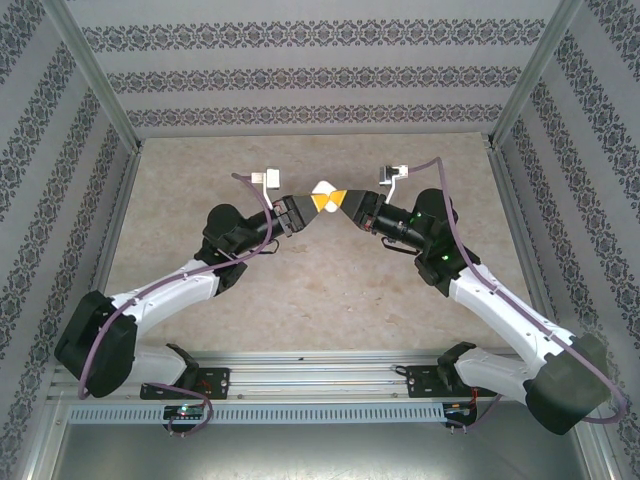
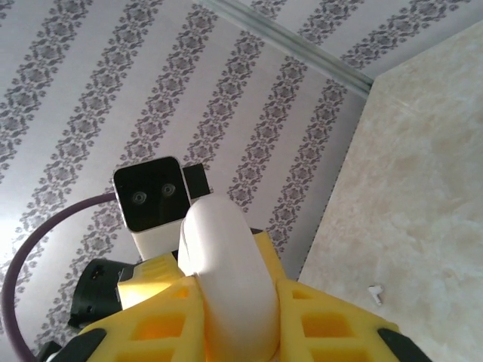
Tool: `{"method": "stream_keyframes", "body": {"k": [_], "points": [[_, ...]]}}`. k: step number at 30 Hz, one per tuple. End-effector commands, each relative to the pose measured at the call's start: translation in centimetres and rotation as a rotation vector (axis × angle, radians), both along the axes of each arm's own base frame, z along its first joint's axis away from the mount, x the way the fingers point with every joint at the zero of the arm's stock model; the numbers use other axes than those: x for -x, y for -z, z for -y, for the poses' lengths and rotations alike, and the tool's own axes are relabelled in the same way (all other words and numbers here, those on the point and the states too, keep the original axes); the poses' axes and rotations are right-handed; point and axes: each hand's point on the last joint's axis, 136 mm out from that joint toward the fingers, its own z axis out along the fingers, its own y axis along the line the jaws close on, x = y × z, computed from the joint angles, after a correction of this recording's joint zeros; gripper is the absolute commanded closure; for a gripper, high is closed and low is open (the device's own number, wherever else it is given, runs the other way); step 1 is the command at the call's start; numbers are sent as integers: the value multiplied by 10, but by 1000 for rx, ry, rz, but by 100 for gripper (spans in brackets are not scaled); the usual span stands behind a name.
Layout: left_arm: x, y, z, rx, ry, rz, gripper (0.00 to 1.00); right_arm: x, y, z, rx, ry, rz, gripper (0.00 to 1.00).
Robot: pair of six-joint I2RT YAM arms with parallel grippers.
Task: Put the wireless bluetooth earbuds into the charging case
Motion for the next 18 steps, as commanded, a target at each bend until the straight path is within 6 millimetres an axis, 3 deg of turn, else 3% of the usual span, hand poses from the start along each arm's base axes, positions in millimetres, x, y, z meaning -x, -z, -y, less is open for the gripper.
{"method": "stream_keyframes", "body": {"k": [1, 8, 14, 18], "points": [[20, -15, 1, -5, 81, 72, 68, 12, -15, -5, -19, -59, 99, 89], [21, -1, -37, -142, 41, 78, 54, 10, -3, 4, 154, -37, 184, 91], [33, -10, -71, -228, 91, 135, 44, 23, -11, -12, 282, -173, 342, 91], [43, -13, -79, -248, 184, 130, 39, 30, -23, -26, 275, -234, 433, 91]]}}
